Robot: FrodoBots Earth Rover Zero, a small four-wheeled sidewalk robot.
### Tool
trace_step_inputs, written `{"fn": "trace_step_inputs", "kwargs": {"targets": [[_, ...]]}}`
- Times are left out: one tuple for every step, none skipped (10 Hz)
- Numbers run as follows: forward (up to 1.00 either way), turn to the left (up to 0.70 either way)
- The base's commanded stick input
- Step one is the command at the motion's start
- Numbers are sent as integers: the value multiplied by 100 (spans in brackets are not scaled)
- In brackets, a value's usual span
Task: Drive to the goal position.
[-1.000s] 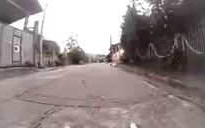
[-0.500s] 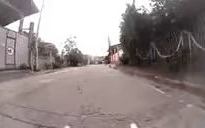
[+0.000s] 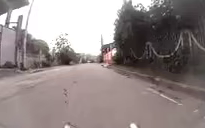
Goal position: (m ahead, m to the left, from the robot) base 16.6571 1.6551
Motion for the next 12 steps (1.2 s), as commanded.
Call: {"fn": "trace_step_inputs", "kwargs": {"targets": [[100, -17], [100, 0], [100, 0], [100, 0], [100, 0], [100, 0], [100, 0], [100, 0], [100, 0], [100, 0], [100, 0], [100, 0]]}}
